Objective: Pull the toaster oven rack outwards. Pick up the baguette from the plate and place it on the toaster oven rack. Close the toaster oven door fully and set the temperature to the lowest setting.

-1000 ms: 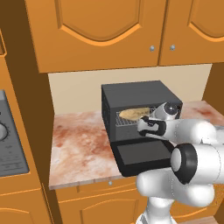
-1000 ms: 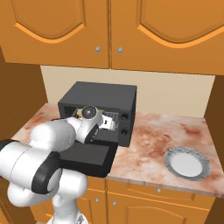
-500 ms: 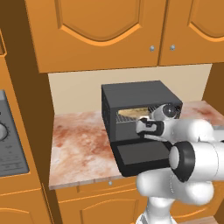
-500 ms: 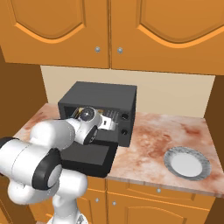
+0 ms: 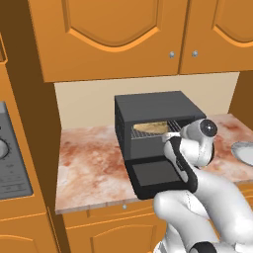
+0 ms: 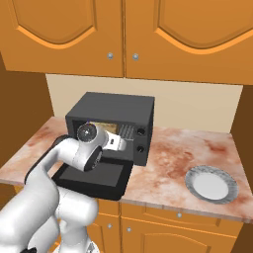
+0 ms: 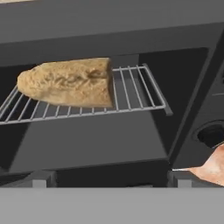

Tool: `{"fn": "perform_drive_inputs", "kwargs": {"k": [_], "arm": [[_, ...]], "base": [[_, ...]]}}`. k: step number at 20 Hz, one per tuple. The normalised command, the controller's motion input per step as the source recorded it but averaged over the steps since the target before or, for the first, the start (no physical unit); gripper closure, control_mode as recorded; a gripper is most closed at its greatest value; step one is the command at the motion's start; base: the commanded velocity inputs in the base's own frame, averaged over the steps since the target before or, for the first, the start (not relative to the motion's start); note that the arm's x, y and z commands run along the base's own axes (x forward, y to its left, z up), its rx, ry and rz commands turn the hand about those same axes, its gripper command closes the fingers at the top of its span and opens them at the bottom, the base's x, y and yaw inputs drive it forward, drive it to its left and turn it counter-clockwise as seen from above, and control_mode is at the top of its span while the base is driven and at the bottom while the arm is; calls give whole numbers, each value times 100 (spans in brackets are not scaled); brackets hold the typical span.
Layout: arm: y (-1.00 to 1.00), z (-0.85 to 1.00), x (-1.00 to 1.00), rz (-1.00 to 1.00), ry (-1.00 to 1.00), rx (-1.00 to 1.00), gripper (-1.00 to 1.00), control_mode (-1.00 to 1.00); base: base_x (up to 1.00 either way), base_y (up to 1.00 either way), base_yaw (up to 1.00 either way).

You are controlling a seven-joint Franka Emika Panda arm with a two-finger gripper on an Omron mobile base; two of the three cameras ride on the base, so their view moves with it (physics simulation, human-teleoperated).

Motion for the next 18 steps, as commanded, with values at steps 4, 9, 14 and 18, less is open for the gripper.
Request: {"fn": "perform_drive_inputs", "kwargs": {"k": [4,9,14,18], "arm": [[-27,89,-17,0,9,4,-100,-100],[-38,31,-58,0,33,14,-100,-100],[-35,1,-54,0,39,23,-100,-100],[-28,-5,-36,0,9,47,-100,-100]], "base": [[0,0,0],[0,0,0],[0,0,0],[0,0,0]]}}
